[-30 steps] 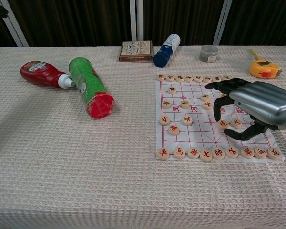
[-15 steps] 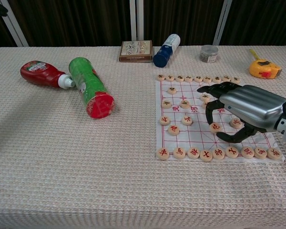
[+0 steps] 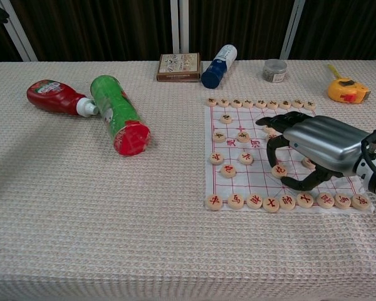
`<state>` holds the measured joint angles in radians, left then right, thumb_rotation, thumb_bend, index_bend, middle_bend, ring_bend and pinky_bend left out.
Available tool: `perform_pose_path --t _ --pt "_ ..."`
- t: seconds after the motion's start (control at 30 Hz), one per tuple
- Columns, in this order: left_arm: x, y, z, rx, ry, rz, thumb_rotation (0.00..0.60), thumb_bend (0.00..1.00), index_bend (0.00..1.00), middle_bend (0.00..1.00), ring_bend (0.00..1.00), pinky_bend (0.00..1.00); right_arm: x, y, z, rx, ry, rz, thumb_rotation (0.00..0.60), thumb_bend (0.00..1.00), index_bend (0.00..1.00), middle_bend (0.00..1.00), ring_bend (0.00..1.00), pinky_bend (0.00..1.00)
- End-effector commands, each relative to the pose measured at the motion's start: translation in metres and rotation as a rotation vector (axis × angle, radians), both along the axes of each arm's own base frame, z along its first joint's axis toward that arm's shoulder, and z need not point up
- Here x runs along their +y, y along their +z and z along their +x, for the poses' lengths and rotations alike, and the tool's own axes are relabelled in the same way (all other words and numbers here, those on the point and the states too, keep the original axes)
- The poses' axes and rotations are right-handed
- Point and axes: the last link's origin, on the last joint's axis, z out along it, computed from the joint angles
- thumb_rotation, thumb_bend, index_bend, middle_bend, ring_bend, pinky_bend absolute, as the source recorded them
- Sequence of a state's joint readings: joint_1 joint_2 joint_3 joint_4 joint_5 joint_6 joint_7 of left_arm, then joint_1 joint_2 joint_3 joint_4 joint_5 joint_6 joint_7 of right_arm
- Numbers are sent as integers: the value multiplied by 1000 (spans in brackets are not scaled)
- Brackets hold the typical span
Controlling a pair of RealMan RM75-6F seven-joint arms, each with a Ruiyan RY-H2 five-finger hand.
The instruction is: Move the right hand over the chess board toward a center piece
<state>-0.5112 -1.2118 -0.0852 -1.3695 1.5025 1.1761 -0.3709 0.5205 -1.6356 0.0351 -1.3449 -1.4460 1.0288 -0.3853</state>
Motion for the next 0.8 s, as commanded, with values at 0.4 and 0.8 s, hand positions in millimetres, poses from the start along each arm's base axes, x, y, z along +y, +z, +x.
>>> perform_pose_path --t 0.4,0.8 --pt "0 -1 -1 1 2 -3 485 159 145 123 120 220 1 3 -1 -1 -2 1 600 292 376 22 0 0" --pt "0 3 0 3 -3 7 479 159 145 123 120 220 12 69 -10 -88 -40 -85 600 206 184 0 0 0"
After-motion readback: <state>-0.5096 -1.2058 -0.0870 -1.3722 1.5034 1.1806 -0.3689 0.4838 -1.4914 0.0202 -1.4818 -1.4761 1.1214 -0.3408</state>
